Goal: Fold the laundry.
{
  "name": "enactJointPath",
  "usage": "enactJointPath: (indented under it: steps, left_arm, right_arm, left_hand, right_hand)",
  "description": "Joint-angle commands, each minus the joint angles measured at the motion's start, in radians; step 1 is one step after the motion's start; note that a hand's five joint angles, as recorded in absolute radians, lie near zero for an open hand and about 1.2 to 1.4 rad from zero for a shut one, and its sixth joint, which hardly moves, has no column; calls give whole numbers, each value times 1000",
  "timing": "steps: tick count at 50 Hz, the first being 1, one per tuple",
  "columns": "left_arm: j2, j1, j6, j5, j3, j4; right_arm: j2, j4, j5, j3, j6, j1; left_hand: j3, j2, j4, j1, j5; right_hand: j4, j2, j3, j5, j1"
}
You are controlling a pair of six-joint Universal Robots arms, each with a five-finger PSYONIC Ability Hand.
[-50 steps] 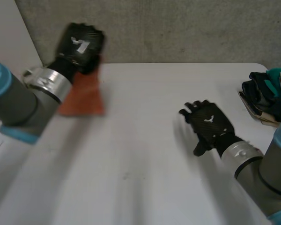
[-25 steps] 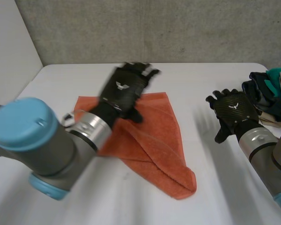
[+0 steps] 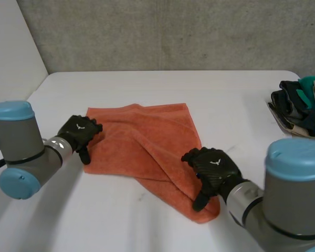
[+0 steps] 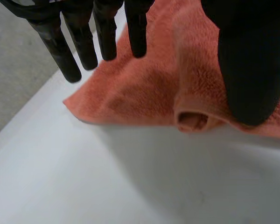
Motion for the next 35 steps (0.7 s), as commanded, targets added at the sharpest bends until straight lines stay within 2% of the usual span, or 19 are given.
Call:
enactJointPath:
  steps: [1,3,4,5,7,8,11,16,19,24,27,29,35]
  left_arm:
    - [-21,-19,-10,62,9,-12]
    - [-21,-27,-13,64,5,-18]
    - [-21,-30,-14,64,5,-23]
    - [-21,-36,-14,62,7,-33]
    - [-19,-39,-14,59,5,-47]
    - [-19,-39,-14,58,4,-53]
    - [0,-46,-17,52,2,-85]
    - [135,-80,-85,4,-11,-157]
    - [252,-103,-177,-19,-36,-174]
    - [466,-171,-374,-30,-77,-179]
    - [528,-203,-453,-28,-108,-176]
    - [559,-246,-523,-27,-143,-173]
    - [487,-410,-629,-54,-157,-112]
  right_arm:
    - [111,-81,96,-32,-28,24]
    - [129,-87,99,-37,-35,28]
    - [140,-94,99,-38,-42,28]
    - [140,-101,99,-38,-45,28]
    - [141,-121,102,-40,-50,28]
    - [138,-140,107,-38,-53,22]
    - [132,-165,107,-38,-58,13]
    - [4,-160,94,-49,-128,4]
    - [-41,-171,93,-77,-197,-27]
    - [-60,-162,93,-251,-364,-142]
    - [-38,-159,97,-362,-407,-151]
    - [34,-164,91,-467,-430,-147]
    - [231,-246,44,-698,-420,-136]
  left_hand:
    - [303,300,298,288,296]
    - [439,435,434,423,432]
    - [550,546,545,534,543]
    - [801,797,796,785,794]
    - [1037,1033,1032,1022,1030]
    - [1064,1060,1059,1049,1057]
    - [1064,1061,1059,1049,1057]
    - [1064,1061,1059,1049,1057]
    - [1064,1061,1059,1049,1057]
    - [1064,1061,1059,1049,1057]
    - [1064,1061,1059,1049,1057]
    - [1064,1061,1059,1049,1057]
    - [1064,1061,1059,1049,1057]
  right_hand:
    - [-61,-53,-37,-60,-42]
    - [10,18,34,11,30]
    - [237,245,262,238,257]
    - [385,393,409,386,405]
    - [742,751,767,743,762]
    - [1156,1164,1181,1157,1176]
    - [1160,1168,1185,1161,1180]
    - [1160,1168,1185,1161,1180]
    - [1160,1168,1185,1161,1180]
    - [1160,1168,1185,1161,1180]
    - [1160,1168,1185,1161,1180]
    - [1160,1168,1185,1161,1180]
    - [1160,1168,1185,1161,1180]
